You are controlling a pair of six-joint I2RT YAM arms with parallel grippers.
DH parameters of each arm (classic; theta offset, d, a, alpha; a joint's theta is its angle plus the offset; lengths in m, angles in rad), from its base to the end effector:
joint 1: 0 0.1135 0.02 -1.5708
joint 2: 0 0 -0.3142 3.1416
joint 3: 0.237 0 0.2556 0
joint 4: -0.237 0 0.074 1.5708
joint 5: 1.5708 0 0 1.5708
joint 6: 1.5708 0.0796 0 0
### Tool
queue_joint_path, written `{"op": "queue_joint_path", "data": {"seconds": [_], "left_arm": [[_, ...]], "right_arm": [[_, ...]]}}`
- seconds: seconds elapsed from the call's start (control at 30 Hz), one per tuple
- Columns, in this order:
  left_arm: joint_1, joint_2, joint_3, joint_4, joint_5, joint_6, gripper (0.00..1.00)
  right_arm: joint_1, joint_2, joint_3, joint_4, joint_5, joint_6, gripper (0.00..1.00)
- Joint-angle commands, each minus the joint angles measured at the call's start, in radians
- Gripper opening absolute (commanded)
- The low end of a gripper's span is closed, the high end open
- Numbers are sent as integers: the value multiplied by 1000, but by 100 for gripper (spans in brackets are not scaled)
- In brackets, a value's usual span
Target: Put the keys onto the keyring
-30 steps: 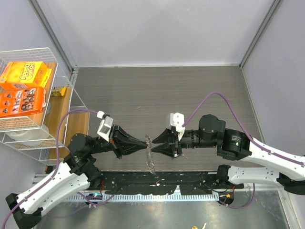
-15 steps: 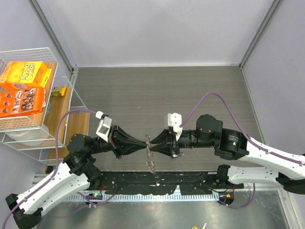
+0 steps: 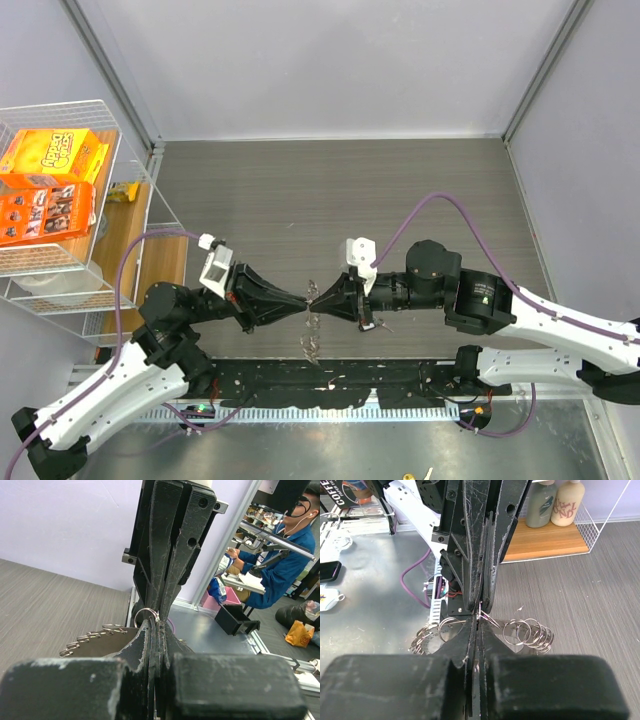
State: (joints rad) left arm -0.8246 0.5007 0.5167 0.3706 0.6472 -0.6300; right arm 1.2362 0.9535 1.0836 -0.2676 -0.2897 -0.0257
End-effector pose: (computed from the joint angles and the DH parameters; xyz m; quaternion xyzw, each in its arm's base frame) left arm 0.0457 -0.1201 0.3802 0.3140 0.5010 -0.6556 0.4697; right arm 0.0526 0.2205 0.4409 -0.5167 0.5465 0.4593 0.4726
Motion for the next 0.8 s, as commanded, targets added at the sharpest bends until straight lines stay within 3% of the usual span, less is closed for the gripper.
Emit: {"op": "queue_joint_path", "data": {"seconds": [0.0, 0.13, 0.37, 0.47, 0.67, 0.77], "left_arm": [[-1, -17, 5, 80, -11, -17, 0], [-1, -25, 12, 42, -8, -5, 0], [-1, -33, 77, -125, 29, 71, 45], [-1, -45, 111, -234, 6, 130, 52], [-1, -53, 152, -348, -60, 193, 55], [-1, -45, 151, -345, -60, 191, 55]], "right_arm": [[9, -9, 12, 54, 14, -11, 6], [12, -18, 19, 39, 3, -11, 5], [12, 7, 108, -80, -32, 15, 5], [12, 30, 166, -183, -16, 47, 6], [12, 134, 329, -384, 127, 144, 5], [12, 145, 332, -380, 74, 148, 5]]}}
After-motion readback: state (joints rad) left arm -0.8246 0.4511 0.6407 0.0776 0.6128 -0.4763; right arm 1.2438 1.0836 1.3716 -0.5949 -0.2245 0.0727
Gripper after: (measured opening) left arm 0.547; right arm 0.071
